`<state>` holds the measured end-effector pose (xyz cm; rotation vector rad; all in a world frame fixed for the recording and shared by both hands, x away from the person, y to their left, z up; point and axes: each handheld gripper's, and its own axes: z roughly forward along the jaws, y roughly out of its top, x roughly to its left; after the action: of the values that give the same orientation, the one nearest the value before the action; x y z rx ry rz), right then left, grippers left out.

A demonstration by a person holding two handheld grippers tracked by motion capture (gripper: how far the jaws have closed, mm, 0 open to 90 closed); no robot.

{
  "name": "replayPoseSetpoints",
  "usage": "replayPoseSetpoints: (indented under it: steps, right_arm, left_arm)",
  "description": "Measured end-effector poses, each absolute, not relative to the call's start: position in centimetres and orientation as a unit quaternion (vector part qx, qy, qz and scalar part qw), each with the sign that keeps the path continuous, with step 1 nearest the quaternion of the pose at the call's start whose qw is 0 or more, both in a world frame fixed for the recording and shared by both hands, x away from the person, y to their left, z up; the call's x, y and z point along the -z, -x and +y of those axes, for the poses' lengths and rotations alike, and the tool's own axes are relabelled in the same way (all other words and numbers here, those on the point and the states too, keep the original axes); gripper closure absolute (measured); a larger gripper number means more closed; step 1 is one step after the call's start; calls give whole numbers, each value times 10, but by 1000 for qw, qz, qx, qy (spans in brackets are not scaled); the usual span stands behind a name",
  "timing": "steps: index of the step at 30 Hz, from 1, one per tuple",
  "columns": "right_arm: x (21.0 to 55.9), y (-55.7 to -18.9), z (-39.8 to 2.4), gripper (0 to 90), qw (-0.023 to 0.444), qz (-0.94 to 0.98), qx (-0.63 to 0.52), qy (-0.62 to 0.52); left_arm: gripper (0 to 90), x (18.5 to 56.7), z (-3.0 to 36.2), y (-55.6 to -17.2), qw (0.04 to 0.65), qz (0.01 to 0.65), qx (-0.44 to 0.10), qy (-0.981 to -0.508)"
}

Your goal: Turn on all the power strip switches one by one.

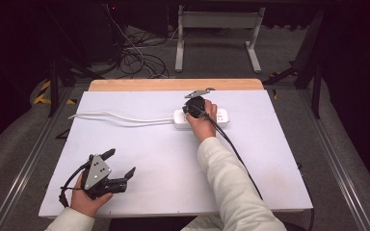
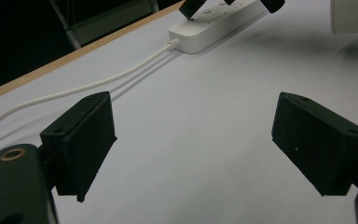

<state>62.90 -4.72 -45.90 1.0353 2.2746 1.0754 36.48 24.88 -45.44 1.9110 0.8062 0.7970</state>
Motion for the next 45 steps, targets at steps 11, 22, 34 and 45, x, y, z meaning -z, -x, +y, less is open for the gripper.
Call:
replayPoseSetpoints:
  steps: [11,22,34,45]
  right_arm:
    - [463,-628,-46,900,216,819,-384,-367]
    - [468,-625,-47,900,225,806,-387,-388]
    - [430,-616,-43,900,224,800,-431,-352]
    - [410,-602,-51,900,218,806,-442,-329]
  left_arm:
    - [138,454,248,-364,442,325,-321,-772]
    - [138,454,248,-364,442,325,-321,-772]
    - [138,454,248,-365,443,326,-320,-771]
    - [138,454,247,-365,441,326,-321,-772]
